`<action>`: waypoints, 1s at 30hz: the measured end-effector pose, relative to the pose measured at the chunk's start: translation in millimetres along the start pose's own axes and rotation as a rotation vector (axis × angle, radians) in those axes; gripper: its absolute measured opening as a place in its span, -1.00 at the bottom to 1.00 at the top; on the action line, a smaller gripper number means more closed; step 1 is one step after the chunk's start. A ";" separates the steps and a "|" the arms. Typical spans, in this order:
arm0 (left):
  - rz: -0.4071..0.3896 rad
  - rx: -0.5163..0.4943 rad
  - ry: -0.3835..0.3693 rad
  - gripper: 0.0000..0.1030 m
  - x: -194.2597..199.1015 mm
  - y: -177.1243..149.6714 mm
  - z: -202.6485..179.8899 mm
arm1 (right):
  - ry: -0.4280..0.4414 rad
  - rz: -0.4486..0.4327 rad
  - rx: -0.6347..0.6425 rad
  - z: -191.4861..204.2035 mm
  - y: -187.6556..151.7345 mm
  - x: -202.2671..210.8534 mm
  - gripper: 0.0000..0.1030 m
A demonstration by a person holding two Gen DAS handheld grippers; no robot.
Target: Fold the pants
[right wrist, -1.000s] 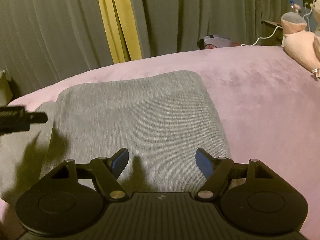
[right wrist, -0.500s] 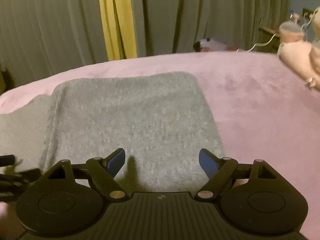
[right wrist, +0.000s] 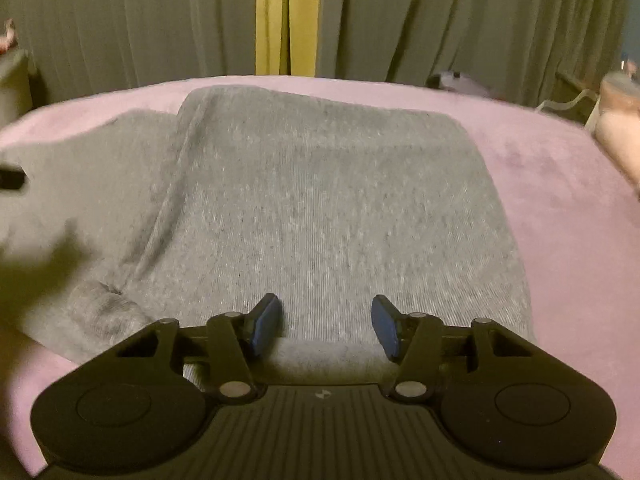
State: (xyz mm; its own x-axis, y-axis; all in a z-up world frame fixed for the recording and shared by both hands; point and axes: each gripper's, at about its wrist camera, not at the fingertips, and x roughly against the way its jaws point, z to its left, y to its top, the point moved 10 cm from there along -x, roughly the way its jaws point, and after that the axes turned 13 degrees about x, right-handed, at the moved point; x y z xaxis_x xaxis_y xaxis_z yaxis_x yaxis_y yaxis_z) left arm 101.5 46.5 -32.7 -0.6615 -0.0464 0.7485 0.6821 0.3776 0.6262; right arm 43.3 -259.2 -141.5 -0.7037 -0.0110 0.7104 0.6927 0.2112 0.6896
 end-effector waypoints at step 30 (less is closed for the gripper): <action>0.141 0.674 -0.148 0.75 -39.4 39.4 243.7 | 0.162 -0.109 0.040 49.7 12.1 -7.1 0.21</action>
State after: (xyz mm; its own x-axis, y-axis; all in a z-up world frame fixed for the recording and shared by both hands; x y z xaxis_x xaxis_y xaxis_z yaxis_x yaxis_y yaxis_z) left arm 78.5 288.5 -90.7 -0.6490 0.1533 0.7452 0.4544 0.8637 0.2181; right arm 48.9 -207.9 -145.2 -0.7375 -0.1928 0.6472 0.6045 0.2389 0.7600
